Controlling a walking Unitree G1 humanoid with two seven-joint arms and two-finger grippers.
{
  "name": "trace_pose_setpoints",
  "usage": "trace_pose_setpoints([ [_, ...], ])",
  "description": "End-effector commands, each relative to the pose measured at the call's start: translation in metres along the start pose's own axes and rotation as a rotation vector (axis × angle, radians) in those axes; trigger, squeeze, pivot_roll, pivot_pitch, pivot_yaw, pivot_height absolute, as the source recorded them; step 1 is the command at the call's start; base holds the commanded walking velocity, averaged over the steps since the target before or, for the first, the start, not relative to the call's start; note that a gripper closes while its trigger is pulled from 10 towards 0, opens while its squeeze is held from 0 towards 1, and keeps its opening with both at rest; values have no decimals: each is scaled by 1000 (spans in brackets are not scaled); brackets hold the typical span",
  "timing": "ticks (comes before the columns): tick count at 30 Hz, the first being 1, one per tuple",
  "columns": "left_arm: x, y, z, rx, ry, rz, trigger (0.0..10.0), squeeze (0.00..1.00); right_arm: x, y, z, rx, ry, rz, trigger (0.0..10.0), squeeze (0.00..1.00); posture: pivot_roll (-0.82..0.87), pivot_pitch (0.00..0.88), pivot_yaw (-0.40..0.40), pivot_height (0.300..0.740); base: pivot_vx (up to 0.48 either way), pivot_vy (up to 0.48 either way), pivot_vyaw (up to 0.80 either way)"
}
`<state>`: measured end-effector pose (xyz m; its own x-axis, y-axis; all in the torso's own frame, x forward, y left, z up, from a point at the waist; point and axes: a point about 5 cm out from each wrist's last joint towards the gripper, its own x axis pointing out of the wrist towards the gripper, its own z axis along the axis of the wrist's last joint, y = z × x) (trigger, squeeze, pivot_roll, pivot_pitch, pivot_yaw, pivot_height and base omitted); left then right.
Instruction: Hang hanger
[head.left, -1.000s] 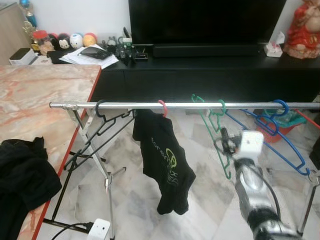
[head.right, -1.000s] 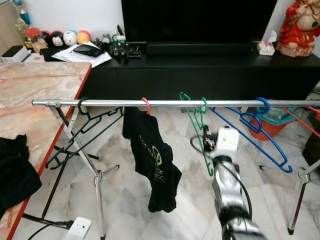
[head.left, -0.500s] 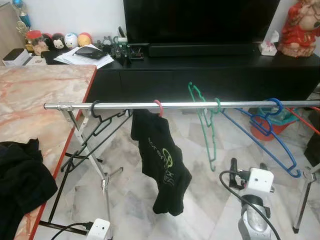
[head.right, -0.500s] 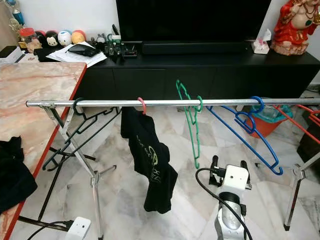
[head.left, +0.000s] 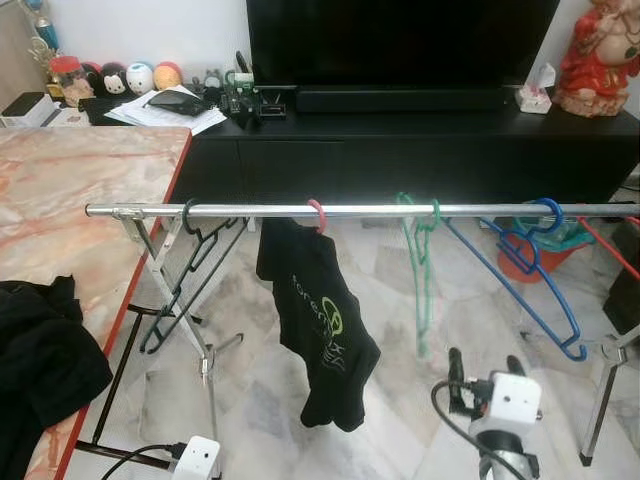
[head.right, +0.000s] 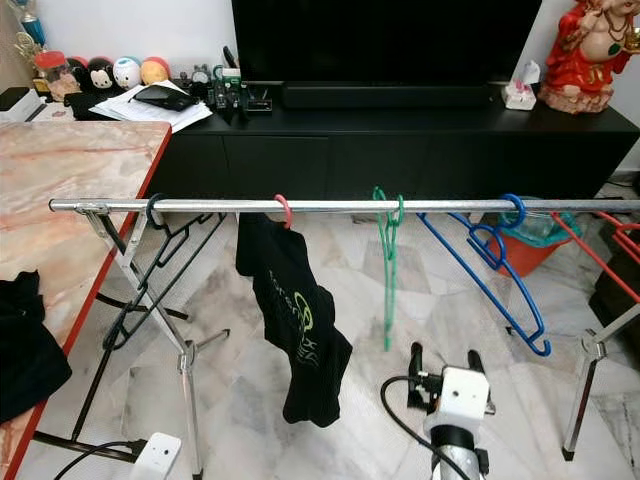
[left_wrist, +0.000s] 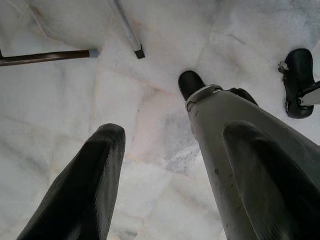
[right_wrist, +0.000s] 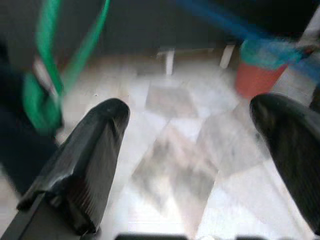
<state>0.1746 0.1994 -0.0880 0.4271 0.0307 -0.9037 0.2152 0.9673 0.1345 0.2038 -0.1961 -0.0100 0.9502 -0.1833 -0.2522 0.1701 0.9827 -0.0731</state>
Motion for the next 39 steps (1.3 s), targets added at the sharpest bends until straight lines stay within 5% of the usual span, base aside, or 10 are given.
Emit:
trace_pose_setpoints([
  [1,0,1,-5,10,16,6,10000,0,-5,4,-17,-40,131,45,10000,0,-146,0,-18,740,0,0,0],
  [14,0,-1,-6,12,22,-10,10000,0,1,7,-68,-79,592,75,10000,0,-161,0,-6,740,0,0,0],
  [20,0,-2,-7,5,22,-13,10000,0,-22,7,-94,-49,803,84,10000,0,-141,0,-4,740,0,0,0],
  [22,0,-3,-8,1,23,-15,10000,0,-23,4,-94,-98,806,97,10000,0,-135,0,-6,740,0,0,0],
  [23,0,-2,-9,-6,24,-13,10000,0,-17,-5,-90,14,772,-11,10000,0,-135,0,1,740,0,0,0],
  [25,0,-2,-9,-3,25,-11,10000,0,-15,-12,-88,88,761,-82,10000,0,-153,0,10,740,0,0,0],
  [29,-1,1,-11,57,44,-8,10000,0,-26,-17,-96,54,790,-70,10000,0,-169,0,21,740,0,0,0],
  [39,-1,1,-12,52,43,11,10000,0,-41,-24,-106,140,812,-147,10000,0,-164,0,20,740,0,0,0],
])
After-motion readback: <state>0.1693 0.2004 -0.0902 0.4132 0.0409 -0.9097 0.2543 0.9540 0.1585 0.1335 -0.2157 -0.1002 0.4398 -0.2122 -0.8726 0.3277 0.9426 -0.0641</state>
